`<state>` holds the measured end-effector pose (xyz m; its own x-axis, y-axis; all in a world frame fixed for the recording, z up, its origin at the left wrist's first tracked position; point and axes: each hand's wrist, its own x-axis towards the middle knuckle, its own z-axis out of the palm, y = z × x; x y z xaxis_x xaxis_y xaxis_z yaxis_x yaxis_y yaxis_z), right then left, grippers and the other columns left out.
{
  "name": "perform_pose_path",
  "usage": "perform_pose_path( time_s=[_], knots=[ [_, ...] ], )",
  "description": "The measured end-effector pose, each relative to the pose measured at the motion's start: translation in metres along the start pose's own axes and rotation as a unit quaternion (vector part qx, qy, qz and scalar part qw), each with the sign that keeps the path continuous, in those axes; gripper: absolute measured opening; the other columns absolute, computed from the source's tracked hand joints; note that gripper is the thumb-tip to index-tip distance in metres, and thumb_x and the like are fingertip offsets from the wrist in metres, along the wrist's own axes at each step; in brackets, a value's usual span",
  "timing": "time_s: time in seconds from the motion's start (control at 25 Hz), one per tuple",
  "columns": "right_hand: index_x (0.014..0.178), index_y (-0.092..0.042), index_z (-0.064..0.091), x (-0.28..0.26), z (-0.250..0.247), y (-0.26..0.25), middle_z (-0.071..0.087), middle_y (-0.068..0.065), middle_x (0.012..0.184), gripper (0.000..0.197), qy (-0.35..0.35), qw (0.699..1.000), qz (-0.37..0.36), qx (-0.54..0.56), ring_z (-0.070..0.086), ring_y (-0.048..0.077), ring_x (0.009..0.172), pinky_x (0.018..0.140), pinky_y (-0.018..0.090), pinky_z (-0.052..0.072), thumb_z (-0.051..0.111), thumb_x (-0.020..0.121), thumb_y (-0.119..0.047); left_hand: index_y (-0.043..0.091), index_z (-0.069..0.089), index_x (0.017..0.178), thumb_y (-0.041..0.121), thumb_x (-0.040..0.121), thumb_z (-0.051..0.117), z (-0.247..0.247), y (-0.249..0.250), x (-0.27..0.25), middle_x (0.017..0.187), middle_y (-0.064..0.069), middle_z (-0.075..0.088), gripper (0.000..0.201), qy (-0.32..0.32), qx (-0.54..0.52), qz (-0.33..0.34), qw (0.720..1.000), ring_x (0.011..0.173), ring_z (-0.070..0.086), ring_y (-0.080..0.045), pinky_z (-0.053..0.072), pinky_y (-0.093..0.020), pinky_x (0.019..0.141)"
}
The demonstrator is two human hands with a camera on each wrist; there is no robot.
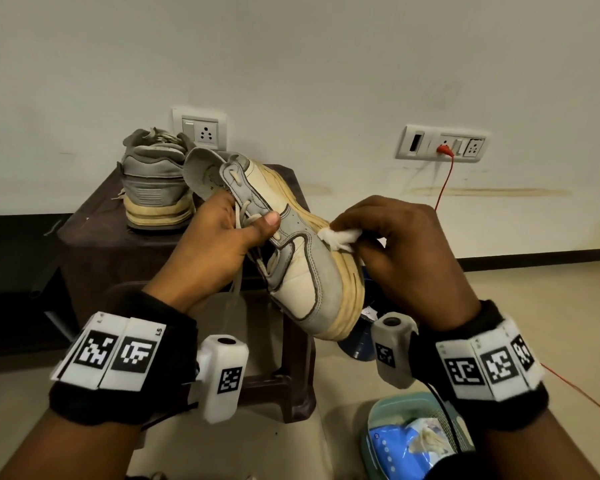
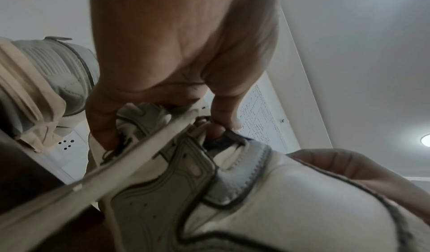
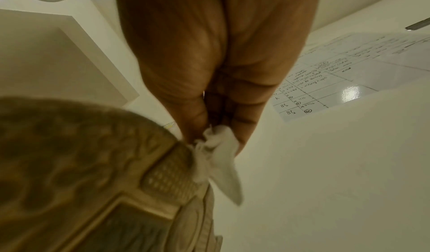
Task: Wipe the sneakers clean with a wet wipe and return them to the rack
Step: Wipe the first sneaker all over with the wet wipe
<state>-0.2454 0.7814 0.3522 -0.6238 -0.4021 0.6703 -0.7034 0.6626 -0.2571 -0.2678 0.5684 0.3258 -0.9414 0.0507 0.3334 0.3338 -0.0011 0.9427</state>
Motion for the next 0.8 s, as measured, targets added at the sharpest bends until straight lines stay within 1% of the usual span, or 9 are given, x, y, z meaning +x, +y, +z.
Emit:
perform_pose_path(
  time_s=[0.12, 0.24, 0.32, 0.36, 0.44, 0.56, 0.68, 0.76, 0.8],
  knots=[
    [0.093, -0.014, 0.075, -0.003, -0.009, -0.001, 0.071, -0.002, 0.091, 0.028, -0.049, 0.999, 0.009, 0.017, 0.066, 0.008, 0.083, 0.072, 0.023, 0.052, 0.068, 0.075, 0.007, 0.009, 0.056, 0.124, 0.008, 0.09, 0.06, 0.0, 0.001, 0.001, 0.115, -0.001, 0.07, 0.034, 0.007, 0.007, -0.007, 1.0, 0.106, 0.066, -0.011, 0.053, -0.028, 0.091],
    [0.092, -0.016, 0.076, -0.01, -0.026, -0.009, 0.071, -0.007, 0.09, 0.026, -0.108, 0.992, 0.017, 0.067, 0.066, 0.005, 0.084, 0.071, 0.026, 0.054, 0.071, 0.078, 0.005, 0.011, 0.059, 0.118, 0.01, 0.09, 0.061, 0.001, 0.003, 0.004, 0.111, -0.002, 0.071, 0.028, 0.023, 0.013, -0.011, 1.0, 0.103, 0.068, -0.013, 0.053, -0.032, 0.09],
    [0.093, -0.017, 0.076, -0.014, -0.034, -0.014, 0.071, -0.008, 0.09, 0.026, -0.134, 0.988, 0.027, 0.076, 0.067, 0.006, 0.084, 0.071, 0.028, 0.054, 0.071, 0.079, 0.004, 0.015, 0.063, 0.109, 0.01, 0.091, 0.06, 0.004, 0.005, 0.005, 0.104, 0.002, 0.073, 0.02, 0.044, 0.011, -0.009, 0.999, 0.097, 0.069, -0.009, 0.055, -0.027, 0.085],
    [0.093, -0.017, 0.076, -0.016, -0.035, -0.015, 0.071, -0.008, 0.09, 0.026, -0.125, 0.989, 0.028, 0.07, 0.066, 0.006, 0.084, 0.071, 0.028, 0.054, 0.071, 0.079, 0.004, 0.018, 0.064, 0.105, 0.01, 0.091, 0.06, 0.007, 0.006, 0.005, 0.1, 0.004, 0.073, 0.016, 0.054, 0.007, -0.007, 0.998, 0.094, 0.07, -0.006, 0.055, -0.023, 0.082],
    [0.093, -0.018, 0.076, -0.018, -0.03, -0.014, 0.07, -0.007, 0.09, 0.026, -0.053, 0.997, 0.032, 0.035, 0.064, 0.006, 0.082, 0.07, 0.024, 0.053, 0.07, 0.078, 0.003, 0.02, 0.066, 0.097, 0.01, 0.091, 0.06, 0.011, 0.007, 0.006, 0.093, 0.007, 0.074, 0.013, 0.073, -0.008, -0.008, 0.997, 0.089, 0.07, -0.004, 0.055, -0.018, 0.075],
    [0.092, -0.017, 0.074, -0.017, -0.013, -0.004, 0.068, -0.004, 0.089, 0.025, 0.057, 0.996, 0.06, -0.024, 0.061, 0.004, 0.08, 0.072, 0.015, 0.049, 0.066, 0.078, 0.002, 0.014, 0.067, 0.101, 0.012, 0.09, 0.062, 0.016, 0.006, 0.008, 0.093, 0.004, 0.075, 0.012, 0.102, -0.024, -0.026, 0.994, 0.087, 0.071, -0.006, 0.055, -0.018, 0.069],
    [0.092, -0.014, 0.074, -0.015, 0.001, 0.018, 0.069, -0.002, 0.089, 0.024, 0.122, 0.985, 0.112, -0.04, 0.059, 0.004, 0.079, 0.072, 0.012, 0.046, 0.066, 0.078, 0.003, 0.013, 0.066, 0.106, 0.003, 0.088, 0.063, 0.021, 0.006, 0.008, 0.1, 0.004, 0.074, 0.021, 0.08, -0.012, -0.035, 0.996, 0.093, 0.07, -0.006, 0.055, -0.014, 0.075],
    [0.092, -0.013, 0.074, -0.012, 0.005, 0.032, 0.07, 0.0, 0.089, 0.024, 0.146, 0.979, 0.134, -0.041, 0.06, 0.006, 0.079, 0.071, 0.014, 0.047, 0.066, 0.078, 0.004, 0.015, 0.065, 0.107, -0.001, 0.083, 0.067, 0.024, 0.003, 0.008, 0.103, 0.004, 0.073, 0.029, 0.065, 0.021, -0.03, 0.997, 0.098, 0.069, -0.01, 0.055, -0.021, 0.082],
    [0.092, -0.012, 0.074, -0.011, 0.006, 0.037, 0.071, 0.0, 0.089, 0.023, 0.15, 0.978, 0.138, -0.044, 0.06, 0.007, 0.079, 0.07, 0.015, 0.047, 0.066, 0.078, 0.004, 0.016, 0.063, 0.11, 0.001, 0.081, 0.07, 0.024, 0.001, 0.009, 0.106, 0.004, 0.072, 0.033, 0.069, 0.066, -0.023, 0.995, 0.101, 0.068, -0.013, 0.054, -0.026, 0.086]
  ],
)
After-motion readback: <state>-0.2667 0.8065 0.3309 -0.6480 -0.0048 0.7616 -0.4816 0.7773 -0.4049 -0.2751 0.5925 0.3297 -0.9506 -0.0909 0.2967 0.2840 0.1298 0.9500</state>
